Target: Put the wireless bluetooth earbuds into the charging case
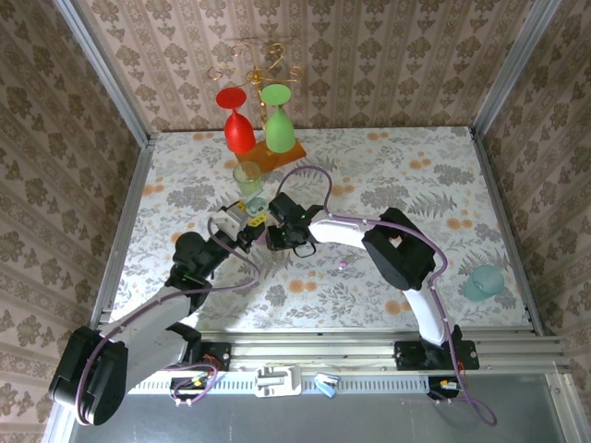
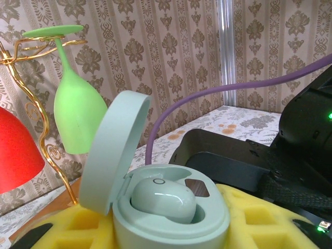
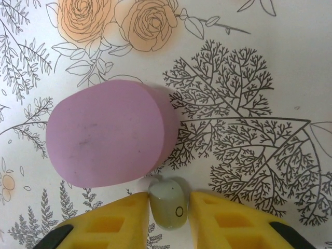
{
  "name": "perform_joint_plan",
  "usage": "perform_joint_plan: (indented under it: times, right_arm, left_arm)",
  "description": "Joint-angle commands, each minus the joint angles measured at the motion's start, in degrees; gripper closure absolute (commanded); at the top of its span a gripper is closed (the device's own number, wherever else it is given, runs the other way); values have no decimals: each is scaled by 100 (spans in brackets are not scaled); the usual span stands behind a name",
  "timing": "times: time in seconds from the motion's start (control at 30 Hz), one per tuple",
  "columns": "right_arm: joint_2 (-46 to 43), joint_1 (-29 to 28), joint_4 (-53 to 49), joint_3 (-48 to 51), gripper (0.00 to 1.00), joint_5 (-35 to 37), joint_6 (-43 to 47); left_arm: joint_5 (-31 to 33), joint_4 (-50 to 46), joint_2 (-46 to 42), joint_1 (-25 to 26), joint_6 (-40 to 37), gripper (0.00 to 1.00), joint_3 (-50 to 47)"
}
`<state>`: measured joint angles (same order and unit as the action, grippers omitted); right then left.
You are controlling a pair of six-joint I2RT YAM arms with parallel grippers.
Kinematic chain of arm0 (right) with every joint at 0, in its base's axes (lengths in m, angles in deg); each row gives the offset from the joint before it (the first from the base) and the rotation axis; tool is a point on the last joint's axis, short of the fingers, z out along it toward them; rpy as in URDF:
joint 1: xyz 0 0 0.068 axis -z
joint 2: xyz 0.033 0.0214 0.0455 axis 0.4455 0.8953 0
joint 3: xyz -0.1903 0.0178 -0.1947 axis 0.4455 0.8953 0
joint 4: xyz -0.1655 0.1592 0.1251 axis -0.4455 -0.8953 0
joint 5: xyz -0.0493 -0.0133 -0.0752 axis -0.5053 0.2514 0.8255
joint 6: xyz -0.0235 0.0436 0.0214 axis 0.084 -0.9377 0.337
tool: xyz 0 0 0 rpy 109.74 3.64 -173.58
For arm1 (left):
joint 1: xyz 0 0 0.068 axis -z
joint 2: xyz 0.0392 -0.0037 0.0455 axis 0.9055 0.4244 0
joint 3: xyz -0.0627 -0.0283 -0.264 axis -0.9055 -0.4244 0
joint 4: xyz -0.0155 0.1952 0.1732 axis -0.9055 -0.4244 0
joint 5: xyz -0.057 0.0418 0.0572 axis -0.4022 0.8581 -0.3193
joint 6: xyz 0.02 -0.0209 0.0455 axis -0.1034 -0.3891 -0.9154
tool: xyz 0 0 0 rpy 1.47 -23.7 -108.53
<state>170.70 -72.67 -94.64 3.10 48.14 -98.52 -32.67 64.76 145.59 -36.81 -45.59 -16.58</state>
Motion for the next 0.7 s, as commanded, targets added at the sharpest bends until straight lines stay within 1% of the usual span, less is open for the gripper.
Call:
perform_joint_plan:
  times: [0.0,0.07,0.23,0.5,0.67]
  right_arm:
    - [307,16,-350,-132,76,53,106]
    - [233,27,-327,-89,79,49,110]
    - [-330,45,-284,317,80,228,197]
    - [-1877,142,-260,1952,80,791,35]
    - [-2441,297,-337,2881,80,844,-211]
  left_arm:
    - [45,126,-74,-13,60,80,-26]
    - [37,135,-65,-13,65,80,-25]
    - [18,127,-64,-12,69,80,-8]
    - [-68,277,119,3,77,80,19]
    - [-211,692,439,29,253,80,51]
